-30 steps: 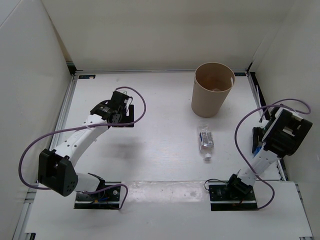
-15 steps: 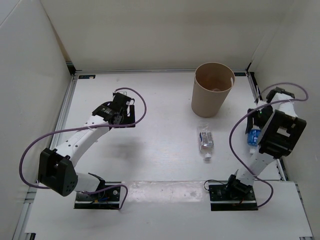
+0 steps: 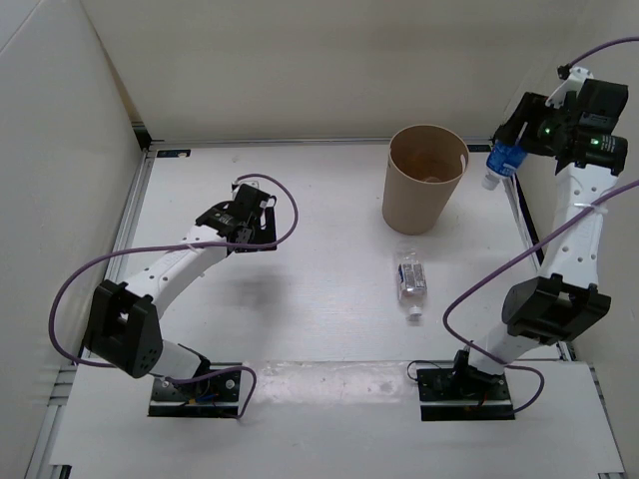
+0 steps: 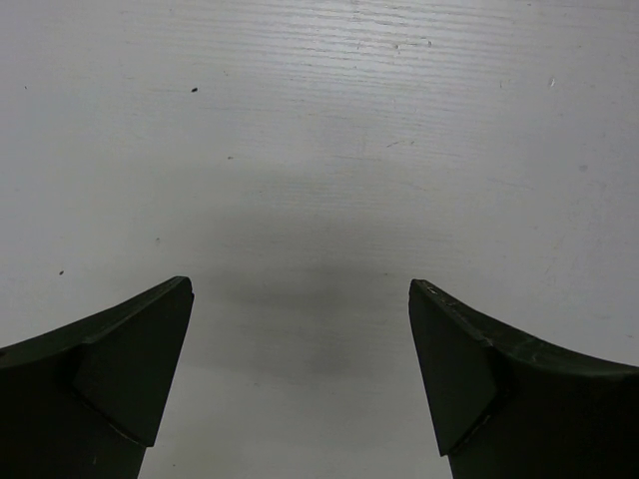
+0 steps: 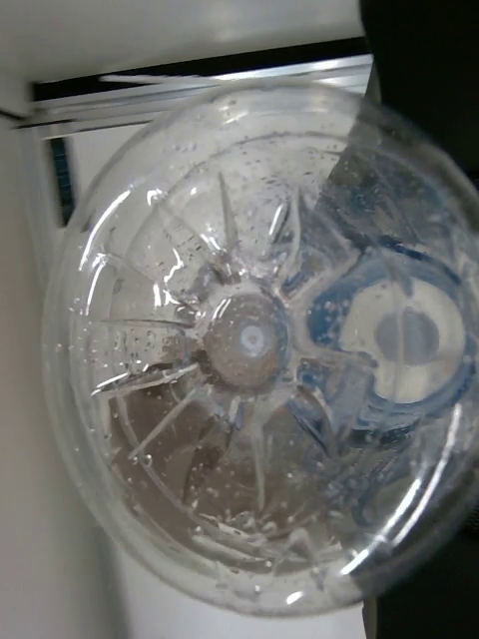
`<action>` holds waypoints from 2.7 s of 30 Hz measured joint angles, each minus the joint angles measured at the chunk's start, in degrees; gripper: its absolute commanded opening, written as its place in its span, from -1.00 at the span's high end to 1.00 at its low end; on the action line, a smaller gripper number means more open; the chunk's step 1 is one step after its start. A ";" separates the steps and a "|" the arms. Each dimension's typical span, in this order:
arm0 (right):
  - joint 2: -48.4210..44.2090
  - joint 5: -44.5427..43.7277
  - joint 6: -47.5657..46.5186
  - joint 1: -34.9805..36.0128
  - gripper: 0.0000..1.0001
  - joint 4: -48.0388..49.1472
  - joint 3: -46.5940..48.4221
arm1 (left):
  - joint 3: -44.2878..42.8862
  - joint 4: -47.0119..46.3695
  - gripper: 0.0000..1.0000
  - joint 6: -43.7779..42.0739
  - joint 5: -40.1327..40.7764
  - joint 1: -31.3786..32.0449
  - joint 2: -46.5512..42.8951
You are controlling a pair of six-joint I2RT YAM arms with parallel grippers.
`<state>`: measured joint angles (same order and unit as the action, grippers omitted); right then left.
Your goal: Put the plastic bottles in the bin
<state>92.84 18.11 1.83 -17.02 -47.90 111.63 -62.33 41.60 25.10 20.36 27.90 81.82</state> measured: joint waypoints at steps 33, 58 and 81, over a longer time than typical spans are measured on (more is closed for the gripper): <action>6.62 0.17 0.96 19.28 -0.80 29.79 -3.78 | 0.13 0.39 -1.00 -0.39 1.53 -0.04 -3.78; -31.65 15.98 -34.38 35.30 -0.80 10.23 -52.30 | 9.38 -3.48 -1.00 -6.27 -0.26 -4.17 -13.51; -21.16 -1.99 -25.83 32.35 -0.80 2.95 -59.17 | 15.54 2.08 -1.00 -8.33 -3.23 -4.17 -24.98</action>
<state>71.68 16.12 -24.01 15.33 -44.95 52.47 -46.78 43.68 16.78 17.12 23.73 56.84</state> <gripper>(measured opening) 0.901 0.998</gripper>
